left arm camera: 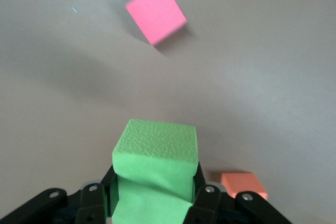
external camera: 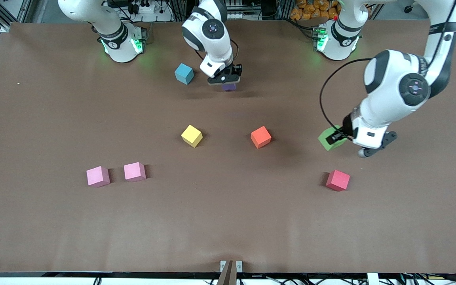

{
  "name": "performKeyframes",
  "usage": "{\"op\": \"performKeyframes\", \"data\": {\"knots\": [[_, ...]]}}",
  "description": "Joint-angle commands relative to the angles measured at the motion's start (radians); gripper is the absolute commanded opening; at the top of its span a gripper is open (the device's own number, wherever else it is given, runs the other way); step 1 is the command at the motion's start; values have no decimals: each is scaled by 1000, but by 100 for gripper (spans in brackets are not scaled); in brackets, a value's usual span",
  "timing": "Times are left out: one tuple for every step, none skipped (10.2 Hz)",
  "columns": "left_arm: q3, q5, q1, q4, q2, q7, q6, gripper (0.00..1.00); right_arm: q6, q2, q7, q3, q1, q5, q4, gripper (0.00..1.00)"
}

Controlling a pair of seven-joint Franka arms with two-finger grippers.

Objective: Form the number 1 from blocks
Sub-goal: 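Place the purple cube with the right gripper while the left gripper carries green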

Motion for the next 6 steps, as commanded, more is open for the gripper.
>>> {"op": "performKeyframes", "data": {"knots": [[3,-7,-82,33,20,-80,-21,55,0,16,46,-22,0,15,26,0],[1,-7,-93,65,47,-84,-21,55,0,49,46,-22,1,15,61,0],[1,-7,-110,109,83,-96,-21,55,0,79,58,-24,8,12,94,0],[3,-7,-130,142,115,-120,-21,55,2,102,60,-25,12,2,108,0],[3,-4,-141,162,133,-130,-21,55,6,116,58,-25,12,-14,112,0],[1,-4,-142,165,134,-130,-21,55,6,128,58,-25,12,-34,116,0]]}}
